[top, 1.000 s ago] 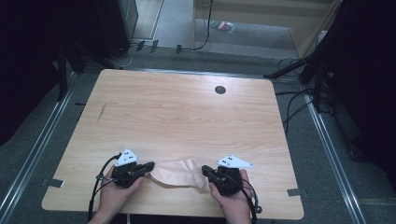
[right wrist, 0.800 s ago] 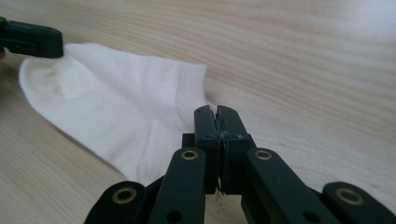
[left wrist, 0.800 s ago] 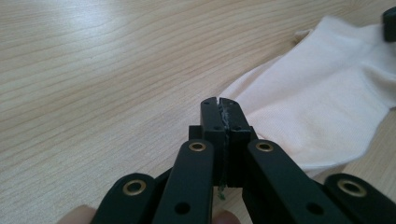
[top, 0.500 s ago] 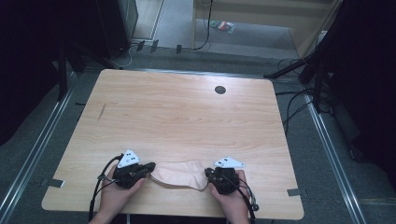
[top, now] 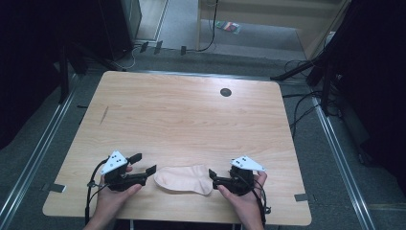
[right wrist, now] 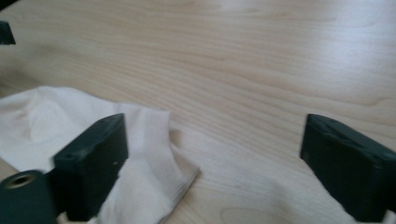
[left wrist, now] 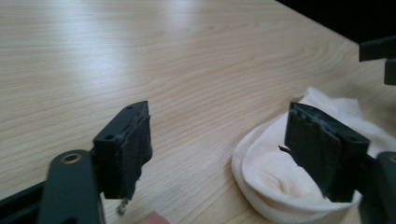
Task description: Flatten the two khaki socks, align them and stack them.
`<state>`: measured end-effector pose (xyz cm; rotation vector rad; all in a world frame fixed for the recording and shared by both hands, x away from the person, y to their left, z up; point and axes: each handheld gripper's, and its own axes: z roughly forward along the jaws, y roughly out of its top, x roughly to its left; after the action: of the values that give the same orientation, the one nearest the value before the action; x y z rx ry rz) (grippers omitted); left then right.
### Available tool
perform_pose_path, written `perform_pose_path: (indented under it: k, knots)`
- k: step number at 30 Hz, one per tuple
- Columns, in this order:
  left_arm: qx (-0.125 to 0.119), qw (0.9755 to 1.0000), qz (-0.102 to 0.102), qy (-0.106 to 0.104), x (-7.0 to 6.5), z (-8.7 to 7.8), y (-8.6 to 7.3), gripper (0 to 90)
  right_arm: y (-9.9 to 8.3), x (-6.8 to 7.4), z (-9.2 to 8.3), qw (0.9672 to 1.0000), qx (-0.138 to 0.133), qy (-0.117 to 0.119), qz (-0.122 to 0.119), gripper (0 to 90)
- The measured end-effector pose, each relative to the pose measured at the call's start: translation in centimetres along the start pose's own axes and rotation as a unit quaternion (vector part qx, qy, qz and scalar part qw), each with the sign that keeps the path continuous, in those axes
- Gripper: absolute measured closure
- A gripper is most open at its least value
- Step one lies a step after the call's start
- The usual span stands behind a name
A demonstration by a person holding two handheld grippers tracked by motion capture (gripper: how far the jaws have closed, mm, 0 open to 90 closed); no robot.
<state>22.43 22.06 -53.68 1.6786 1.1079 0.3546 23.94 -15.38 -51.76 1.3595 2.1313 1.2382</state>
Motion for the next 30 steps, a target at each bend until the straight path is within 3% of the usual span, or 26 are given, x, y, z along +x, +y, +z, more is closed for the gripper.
perform_pose_path:
  k: [1, 4, 9, 10, 13, 14, 15, 20, 27, 30]
  knots:
    - [-0.003, 1.0, -0.006, 0.005, 0.2, -0.2, 0.2, 12.3, 0.0, -0.3, -0.2, 1.0, -0.006, 0.0, -0.001, 0.0]
    - [-0.008, 0.9999, -0.001, 0.013, 0.8, -0.8, 0.5, 8.3, 0.1, -1.3, -0.7, 0.9997, -0.021, -0.014, 0.005, 0.0]
    - [-0.014, 0.9995, -0.021, 0.016, 2.3, -1.6, 0.4, 8.0, 0.0, -3.3, -1.2, 0.9989, -0.036, -0.029, 0.012, 0.0]
    - [-0.017, 0.9991, -0.03, 0.023, 3.2, -1.9, 0.3, 8.0, 0.0, -3.7, -1.3, 0.9987, -0.038, -0.032, 0.01, 0.0]
    - [-0.02, 0.9987, -0.032, 0.036, 4.0, -2.4, 0.2, 8.0, -0.1, -4.4, -1.5, 0.9982, -0.043, -0.041, 0.007, 0.0]
    - [-0.021, 0.9981, -0.033, 0.048, 4.8, -2.8, 0.1, 8.0, -0.2, -5.3, -1.7, 0.9975, -0.047, -0.052, 0.0, 0.0]
    - [-0.021, 0.9981, -0.033, 0.048, 4.8, -2.8, 0.1, 8.1, -0.2, -5.3, -1.7, 0.9975, -0.047, -0.052, 0.0, 0.0]
    - [-0.019, 0.996, -0.038, 0.079, 6.5, -3.7, -0.2, 8.1, -0.6, -8.1, -2.6, 0.9962, -0.049, -0.066, 0.03, 0.0]
    - [-0.006, 0.9934, -0.027, 0.111, 8.2, -5.2, -0.8, 8.1, -1.5, -10.6, -3.4, 0.9936, -0.042, -0.099, 0.033, 0.0]
    - [-0.013, 0.9919, -0.04, 0.12, 9.0, -5.8, -0.9, 8.1, -1.8, -11.5, -3.8, 0.9929, -0.044, -0.103, 0.039, 0.0]
